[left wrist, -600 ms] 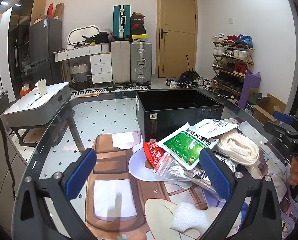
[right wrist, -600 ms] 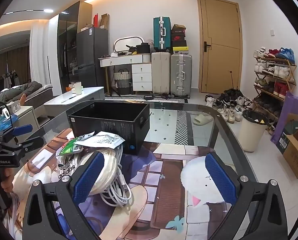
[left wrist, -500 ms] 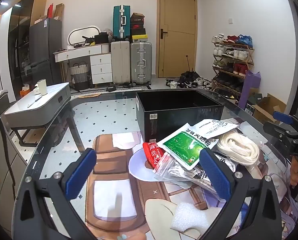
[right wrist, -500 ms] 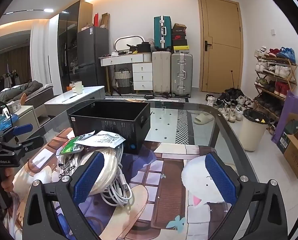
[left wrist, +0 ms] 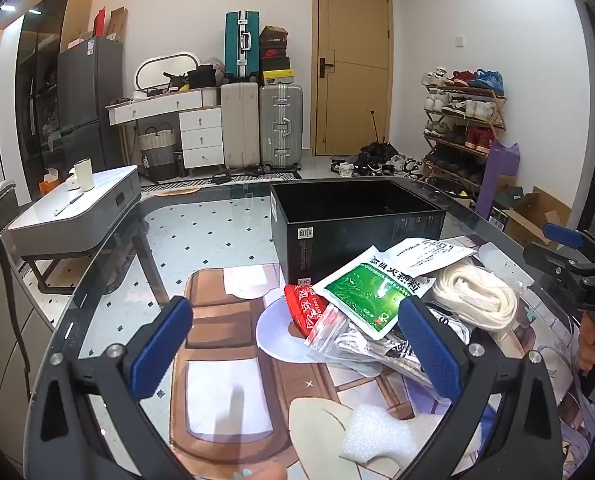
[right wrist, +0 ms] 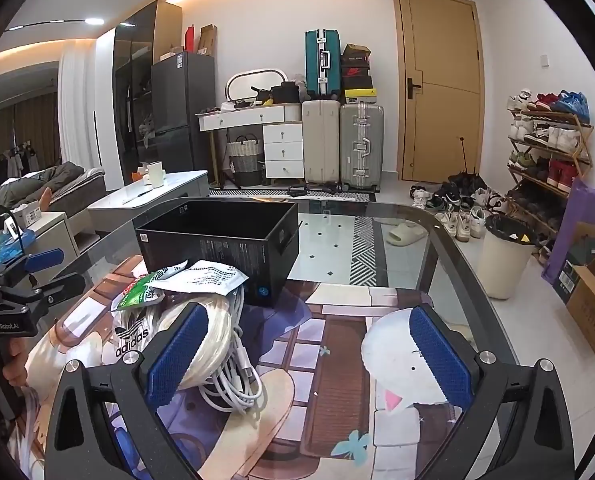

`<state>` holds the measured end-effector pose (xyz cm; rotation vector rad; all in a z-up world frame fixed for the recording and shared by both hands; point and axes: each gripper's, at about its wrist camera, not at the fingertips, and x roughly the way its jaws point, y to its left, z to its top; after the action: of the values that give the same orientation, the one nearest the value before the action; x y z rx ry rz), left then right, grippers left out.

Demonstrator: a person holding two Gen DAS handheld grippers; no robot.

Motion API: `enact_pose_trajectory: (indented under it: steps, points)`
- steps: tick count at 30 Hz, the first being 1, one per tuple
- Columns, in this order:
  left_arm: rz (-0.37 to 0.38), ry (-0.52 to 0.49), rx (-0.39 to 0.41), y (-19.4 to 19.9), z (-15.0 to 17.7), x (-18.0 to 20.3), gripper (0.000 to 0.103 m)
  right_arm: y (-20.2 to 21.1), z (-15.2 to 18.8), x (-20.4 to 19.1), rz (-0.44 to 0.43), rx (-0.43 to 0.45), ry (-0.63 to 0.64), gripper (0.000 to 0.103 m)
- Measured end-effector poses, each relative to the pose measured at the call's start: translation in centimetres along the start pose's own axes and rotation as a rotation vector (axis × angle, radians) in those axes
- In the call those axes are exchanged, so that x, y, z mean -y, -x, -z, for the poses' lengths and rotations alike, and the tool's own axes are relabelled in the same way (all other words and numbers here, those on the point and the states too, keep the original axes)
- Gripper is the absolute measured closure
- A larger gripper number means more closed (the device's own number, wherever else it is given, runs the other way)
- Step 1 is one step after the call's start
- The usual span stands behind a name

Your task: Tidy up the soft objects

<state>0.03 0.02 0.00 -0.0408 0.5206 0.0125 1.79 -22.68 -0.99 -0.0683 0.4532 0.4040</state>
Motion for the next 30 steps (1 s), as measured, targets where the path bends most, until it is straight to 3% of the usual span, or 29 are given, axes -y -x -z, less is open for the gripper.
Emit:
enact_pose_trajectory:
  steps: [30]
  points:
    - [0.002,-0.004,0.007,0.39,-0.18,0.29,0.0,-0.28,0.04,-0.4,-0.027,-0.016,0.02,0.001]
